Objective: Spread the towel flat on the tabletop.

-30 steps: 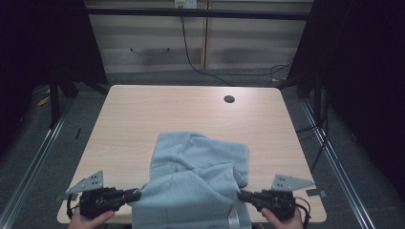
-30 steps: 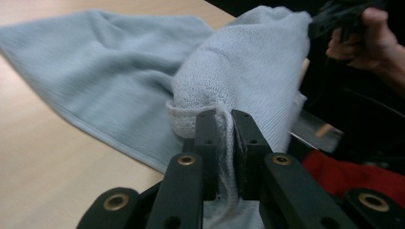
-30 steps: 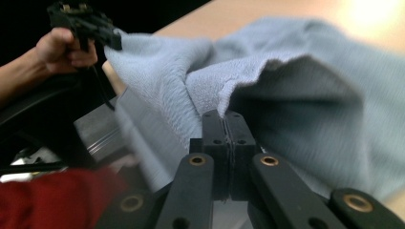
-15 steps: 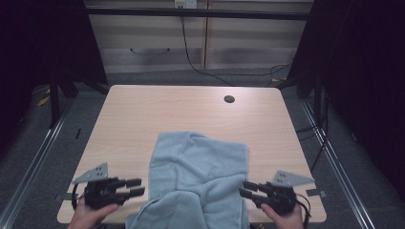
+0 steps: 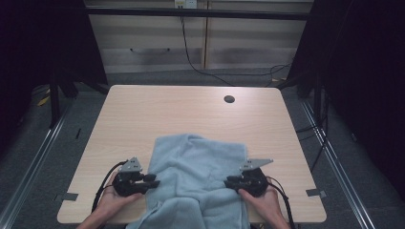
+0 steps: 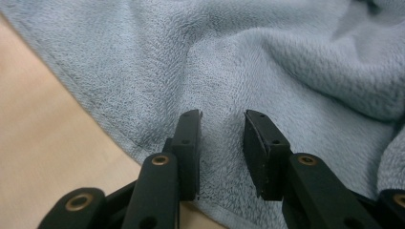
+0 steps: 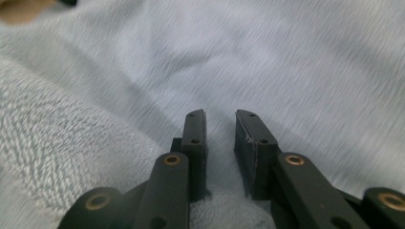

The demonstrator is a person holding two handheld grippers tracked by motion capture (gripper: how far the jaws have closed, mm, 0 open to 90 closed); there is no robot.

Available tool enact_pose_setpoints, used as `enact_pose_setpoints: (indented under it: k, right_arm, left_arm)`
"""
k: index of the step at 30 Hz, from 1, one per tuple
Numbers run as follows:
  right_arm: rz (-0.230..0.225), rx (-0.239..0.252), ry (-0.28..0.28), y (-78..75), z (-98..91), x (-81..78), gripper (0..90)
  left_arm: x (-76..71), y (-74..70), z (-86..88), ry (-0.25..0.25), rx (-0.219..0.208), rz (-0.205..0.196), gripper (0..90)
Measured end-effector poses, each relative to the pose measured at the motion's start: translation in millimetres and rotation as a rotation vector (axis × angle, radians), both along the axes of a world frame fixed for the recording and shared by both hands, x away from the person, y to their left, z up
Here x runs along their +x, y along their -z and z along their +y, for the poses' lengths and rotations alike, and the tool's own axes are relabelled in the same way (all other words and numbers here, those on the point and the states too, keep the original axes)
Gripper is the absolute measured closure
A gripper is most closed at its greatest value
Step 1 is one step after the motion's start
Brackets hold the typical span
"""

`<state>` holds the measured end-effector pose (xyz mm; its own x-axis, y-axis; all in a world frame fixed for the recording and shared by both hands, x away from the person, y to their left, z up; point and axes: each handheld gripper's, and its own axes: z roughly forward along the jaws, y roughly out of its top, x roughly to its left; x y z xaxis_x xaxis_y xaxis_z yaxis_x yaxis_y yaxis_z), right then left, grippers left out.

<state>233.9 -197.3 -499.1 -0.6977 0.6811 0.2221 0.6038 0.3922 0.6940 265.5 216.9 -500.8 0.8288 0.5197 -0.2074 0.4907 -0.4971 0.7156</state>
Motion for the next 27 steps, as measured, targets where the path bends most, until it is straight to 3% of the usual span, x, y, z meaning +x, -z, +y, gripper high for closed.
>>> enact_pose_setpoints:
  k: [2,4,6,8,10,13,14,16,17,19,22,25,27]
  right_arm:
    - [0.014,0.035,-0.008,1.9,-0.8,-20.1,73.9]
    - [0.017,0.028,-0.022,0.1,-1.0,-39.4,73.1]
    - [0.050,0.037,-0.032,-0.9,-0.2,-58.6,72.0]
    - [0.041,0.024,-0.050,-2.5,0.7,-72.4,70.0]
    - [0.016,0.025,-0.046,-7.0,-1.4,-78.1,68.8]
    - [-0.053,0.060,0.001,-17.0,-10.8,-61.3,66.6]
    - [-0.075,0.059,0.017,-20.4,-14.5,-50.6,65.5]
    - [-0.100,0.036,0.069,-23.4,-23.2,-24.9,64.6]
    - [-0.095,0.053,0.088,-22.7,-29.8,-8.5,63.8]
    - [-0.100,0.039,0.123,-20.5,-37.1,12.3,60.7]
    - [-0.072,0.033,0.165,-14.7,-45.9,38.6,53.7]
    - [-0.038,0.050,0.178,-5.5,-51.8,52.5,48.2]
    - [-0.020,0.057,0.165,-1.9,-50.8,54.1,47.1]
  left_arm:
    - [-12.7,-0.8,6.0,0.011,-0.002,0.015,68.1]
    - [-26.7,-1.4,12.2,0.030,-0.007,0.027,68.0]
    - [-40.8,-1.8,18.5,0.042,-0.023,0.055,68.0]
    - [-47.5,-2.8,22.0,0.061,-0.032,0.058,65.8]
    - [-44.3,-5.2,23.7,0.066,-0.070,0.066,62.8]
    - [-20.1,-12.7,24.6,0.006,-0.121,0.037,60.9]
    - [-8.8,-14.7,25.0,-0.018,-0.146,0.038,60.7]
    - [17.7,-18.0,24.6,-0.084,-0.144,0.024,58.4]
    - [29.5,-18.3,24.4,-0.108,-0.141,0.024,56.8]
    - [46.6,-18.3,23.1,-0.148,-0.144,0.018,53.8]
    - [69.8,-13.4,16.5,-0.161,-0.098,0.024,46.8]
    - [81.7,-5.5,11.8,-0.180,-0.120,0.032,43.3]
    - [85.4,2.5,8.0,-0.168,-0.082,0.047,39.1]
